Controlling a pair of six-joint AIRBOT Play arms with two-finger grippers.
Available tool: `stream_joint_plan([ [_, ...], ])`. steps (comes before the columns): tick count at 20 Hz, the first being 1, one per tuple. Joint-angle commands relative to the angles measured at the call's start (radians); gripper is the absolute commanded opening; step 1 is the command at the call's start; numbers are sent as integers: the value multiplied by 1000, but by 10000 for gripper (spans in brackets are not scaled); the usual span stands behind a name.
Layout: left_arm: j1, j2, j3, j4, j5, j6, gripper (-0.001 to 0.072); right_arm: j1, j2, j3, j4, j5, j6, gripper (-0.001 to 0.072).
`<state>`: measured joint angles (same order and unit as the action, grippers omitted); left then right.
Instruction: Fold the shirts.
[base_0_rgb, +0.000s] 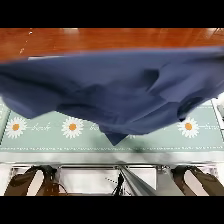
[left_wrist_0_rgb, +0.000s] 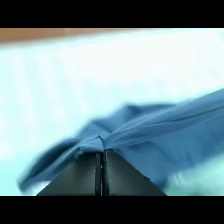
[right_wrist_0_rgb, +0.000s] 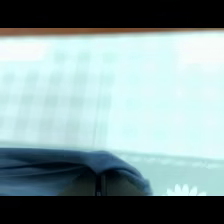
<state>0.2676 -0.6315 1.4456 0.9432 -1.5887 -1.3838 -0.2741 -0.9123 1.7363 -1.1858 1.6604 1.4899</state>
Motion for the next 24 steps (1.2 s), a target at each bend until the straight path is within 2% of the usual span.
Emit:
stream_joint_plan([
  [1, -14, 1, -264, -53, -23, -15, 19, 92, -155, -24, -2, 119, -10, 25],
  [3, -42, 1, -425, -72, 55, 14, 19, 184, -263, -32, -12, 96, -12, 26],
  [7, -56, -26, -712, -60, 313, 117, 20, 308, -472, -32, -144, -67, -27, 26],
  [11, -56, -123, -893, -61, 570, 146, 20, 340, -644, -32, -156, -153, -24, 26],
  [16, -53, -293, -935, -61, 617, 172, 24, 339, -735, -32, -150, -170, -16, 26],
  [17, -47, -306, -923, -61, 608, 172, 76, 339, -735, -32, -149, -177, -16, 26],
  [19, -16, -306, -883, -45, 551, 172, 321, 339, -735, -32, -149, -177, -17, 26],
  [20, 12, -305, -850, -15, 492, 172, 416, 339, -735, -32, -150, -177, -17, 26],
  [21, 43, -303, -819, 20, 426, 171, 474, 339, -735, -32, -150, -177, -21, 26],
  [24, 170, -274, -780, 90, 227, 172, 484, 339, -735, -32, -150, -179, -28, 26],
])
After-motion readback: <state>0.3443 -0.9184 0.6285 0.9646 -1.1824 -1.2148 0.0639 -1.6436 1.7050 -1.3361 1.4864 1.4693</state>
